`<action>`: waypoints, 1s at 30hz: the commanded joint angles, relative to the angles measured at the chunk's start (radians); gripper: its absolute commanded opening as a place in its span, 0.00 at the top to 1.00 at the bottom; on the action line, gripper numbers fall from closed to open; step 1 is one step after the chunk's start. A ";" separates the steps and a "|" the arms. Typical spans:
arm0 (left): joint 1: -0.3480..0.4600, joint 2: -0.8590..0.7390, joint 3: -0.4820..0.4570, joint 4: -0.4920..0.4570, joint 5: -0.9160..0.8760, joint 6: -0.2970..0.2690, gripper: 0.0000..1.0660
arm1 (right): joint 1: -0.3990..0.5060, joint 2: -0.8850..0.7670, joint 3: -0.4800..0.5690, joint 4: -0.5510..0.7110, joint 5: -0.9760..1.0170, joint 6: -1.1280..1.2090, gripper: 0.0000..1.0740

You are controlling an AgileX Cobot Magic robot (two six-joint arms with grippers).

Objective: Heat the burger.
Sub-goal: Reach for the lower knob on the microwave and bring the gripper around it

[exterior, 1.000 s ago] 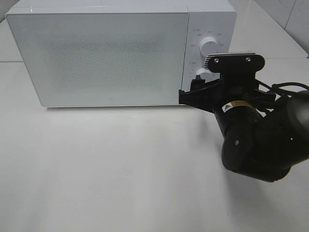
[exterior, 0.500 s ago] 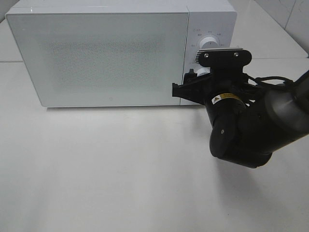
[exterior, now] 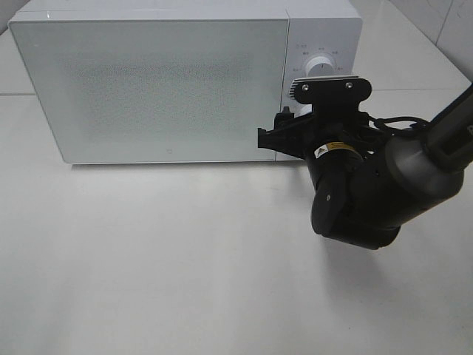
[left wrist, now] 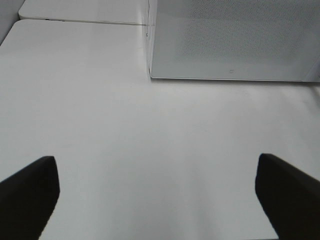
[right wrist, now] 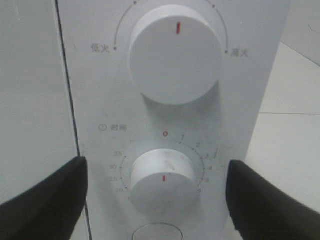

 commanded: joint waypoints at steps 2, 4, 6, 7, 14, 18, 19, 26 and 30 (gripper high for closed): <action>0.003 -0.017 0.001 -0.002 -0.006 0.000 0.06 | -0.003 0.022 -0.029 -0.007 0.007 0.001 0.31; 0.003 -0.017 0.001 -0.002 -0.006 0.000 0.06 | -0.013 0.027 -0.041 -0.006 0.007 0.002 0.31; 0.003 -0.017 0.001 -0.002 -0.006 0.000 0.06 | -0.015 0.027 -0.041 -0.006 0.008 0.003 0.31; 0.003 -0.017 0.001 -0.002 -0.006 0.000 0.06 | -0.015 0.027 -0.041 -0.006 0.008 0.003 0.31; 0.003 -0.017 0.001 -0.002 -0.006 0.000 0.06 | -0.032 0.045 -0.073 -0.004 0.014 0.013 0.31; 0.003 -0.017 0.001 -0.002 -0.006 0.000 0.06 | -0.032 0.047 -0.084 -0.002 0.012 0.013 0.31; 0.003 -0.017 0.001 -0.002 -0.006 0.000 0.06 | -0.032 0.047 -0.084 -0.002 0.012 0.013 0.31; 0.003 -0.017 0.001 -0.002 -0.006 0.000 0.06 | -0.032 0.047 -0.084 0.008 -0.010 0.013 0.40; 0.003 -0.017 0.001 -0.002 -0.006 0.000 0.06 | -0.032 0.047 -0.084 0.029 -0.020 0.013 0.53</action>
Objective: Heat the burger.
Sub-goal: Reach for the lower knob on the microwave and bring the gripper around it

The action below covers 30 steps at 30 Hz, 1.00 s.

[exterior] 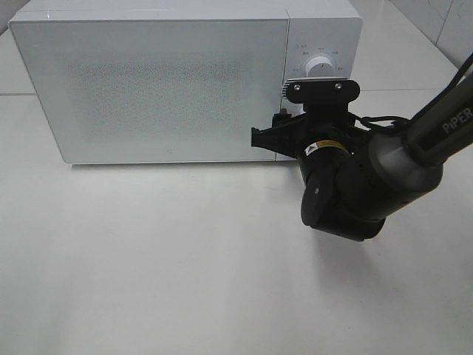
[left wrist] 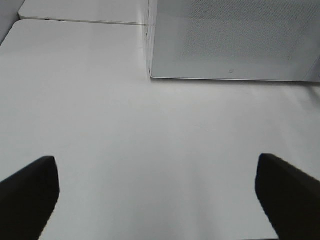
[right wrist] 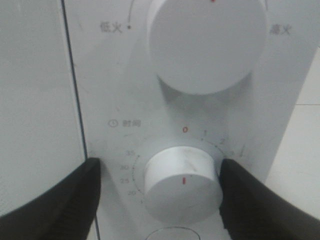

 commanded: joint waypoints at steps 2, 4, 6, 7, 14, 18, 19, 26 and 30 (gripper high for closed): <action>0.003 -0.017 0.001 -0.002 -0.006 0.000 0.06 | -0.012 0.000 -0.019 0.028 -0.064 0.006 0.71; 0.003 -0.017 0.001 -0.002 -0.006 0.000 0.06 | -0.012 0.000 -0.019 0.027 -0.069 0.006 0.86; 0.003 -0.017 0.001 -0.002 -0.006 0.000 0.06 | -0.012 0.000 -0.019 0.027 -0.071 0.006 0.93; 0.003 -0.017 0.001 -0.002 -0.006 0.000 0.06 | -0.012 0.000 -0.019 0.027 -0.071 0.006 1.00; 0.003 -0.017 0.001 -0.002 -0.006 0.000 0.06 | -0.012 0.000 -0.019 0.016 -0.080 0.010 1.00; 0.003 -0.017 0.001 -0.002 -0.006 0.000 0.06 | -0.012 0.000 -0.019 -0.041 -0.124 0.030 1.00; 0.003 -0.017 0.001 -0.002 -0.006 0.000 0.06 | -0.012 0.000 -0.019 -0.041 -0.124 0.030 1.00; 0.003 -0.017 0.001 -0.002 -0.006 0.000 0.06 | -0.012 0.000 -0.019 -0.067 -0.204 0.119 1.00; 0.003 -0.017 0.001 -0.002 -0.006 0.000 0.06 | -0.012 0.000 -0.019 -0.094 -0.206 0.211 1.00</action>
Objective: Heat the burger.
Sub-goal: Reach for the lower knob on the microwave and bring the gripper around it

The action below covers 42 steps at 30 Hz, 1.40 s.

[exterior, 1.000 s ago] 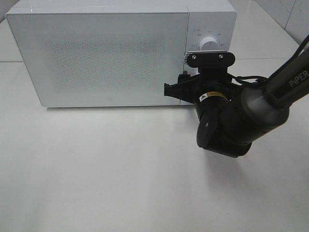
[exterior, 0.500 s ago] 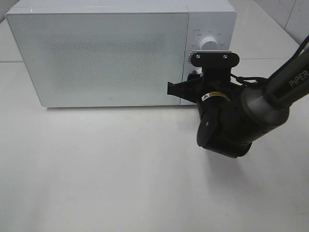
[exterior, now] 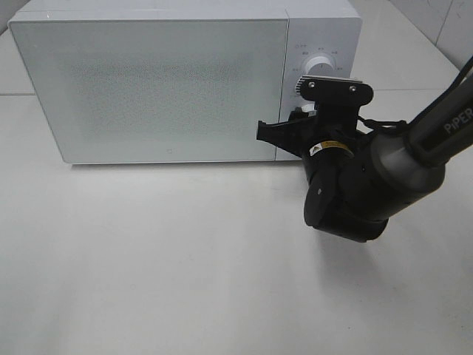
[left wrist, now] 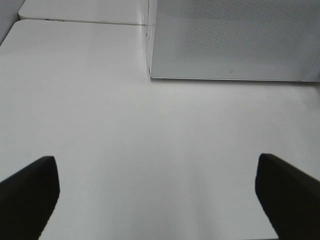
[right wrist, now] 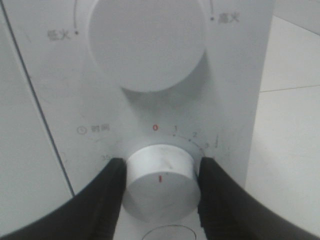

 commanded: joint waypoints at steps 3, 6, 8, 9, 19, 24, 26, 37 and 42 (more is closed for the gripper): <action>0.003 -0.017 0.001 -0.002 -0.006 0.000 0.06 | -0.008 0.000 -0.024 -0.123 -0.213 0.256 1.00; 0.003 -0.017 0.001 -0.002 -0.006 0.000 0.06 | -0.008 0.000 -0.024 -0.123 -0.215 0.392 1.00; 0.003 -0.017 0.001 -0.002 -0.006 0.000 0.06 | -0.008 0.000 -0.024 -0.123 -0.213 0.487 1.00; 0.003 -0.017 0.001 -0.002 -0.006 0.000 0.06 | -0.008 0.000 -0.024 -0.127 -0.211 0.542 1.00; 0.003 -0.017 0.001 -0.002 -0.006 0.000 0.06 | -0.008 0.000 -0.024 -0.151 -0.211 1.015 1.00; 0.003 -0.017 0.001 -0.002 -0.006 0.000 0.06 | -0.008 0.000 -0.024 -0.149 -0.211 1.224 1.00; 0.003 -0.017 0.001 -0.002 -0.006 0.000 0.06 | -0.008 0.000 -0.024 -0.149 -0.211 1.339 1.00; 0.003 -0.017 0.001 -0.002 -0.006 0.000 0.06 | -0.008 0.000 -0.024 -0.156 -0.210 1.663 1.00; 0.003 -0.017 0.001 -0.002 -0.006 0.000 0.06 | -0.008 0.000 -0.024 -0.156 -0.210 1.709 1.00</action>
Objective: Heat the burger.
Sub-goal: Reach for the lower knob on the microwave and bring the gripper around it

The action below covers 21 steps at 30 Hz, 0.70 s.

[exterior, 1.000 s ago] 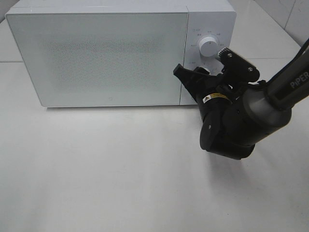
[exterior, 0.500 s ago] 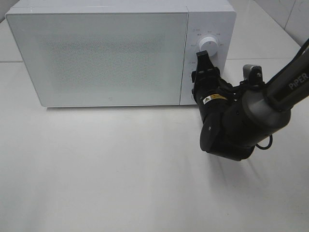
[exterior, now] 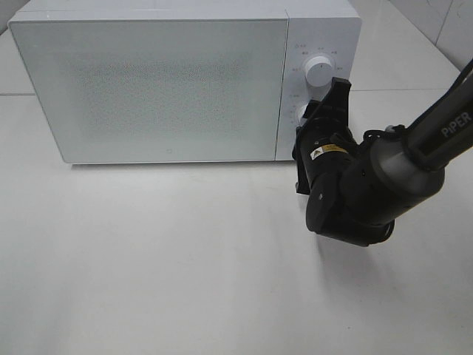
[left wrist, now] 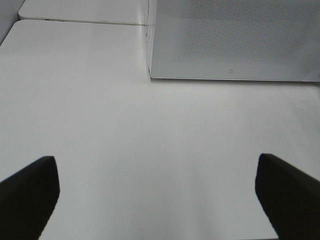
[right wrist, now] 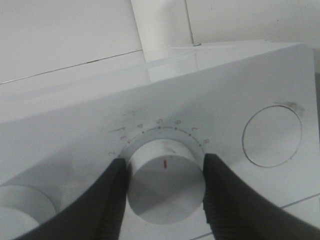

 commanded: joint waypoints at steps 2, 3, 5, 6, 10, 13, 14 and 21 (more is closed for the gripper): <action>0.003 -0.017 0.001 -0.002 -0.006 0.000 0.06 | -0.007 -0.011 -0.036 -0.137 -0.185 0.027 1.00; 0.003 -0.017 0.001 -0.002 -0.006 0.000 0.06 | -0.007 -0.011 -0.036 -0.138 -0.183 0.027 1.00; 0.003 -0.017 0.001 -0.002 -0.006 0.000 0.06 | -0.007 -0.011 -0.036 -0.138 -0.183 0.029 1.00; 0.003 -0.017 0.001 -0.002 -0.006 0.000 0.06 | -0.007 -0.011 -0.036 -0.138 -0.183 0.032 1.00; 0.003 -0.017 0.001 -0.002 -0.006 0.000 0.06 | -0.007 -0.011 -0.036 -0.138 -0.183 0.028 1.00; 0.003 -0.017 0.001 -0.002 -0.006 0.000 0.06 | -0.007 -0.011 -0.036 -0.138 -0.183 0.023 1.00; 0.003 -0.017 0.001 -0.002 -0.006 0.000 0.06 | -0.007 -0.011 -0.036 -0.138 -0.183 0.023 1.00; 0.003 -0.017 0.001 -0.002 -0.006 0.000 0.06 | -0.007 -0.011 -0.036 -0.123 -0.186 -0.008 0.97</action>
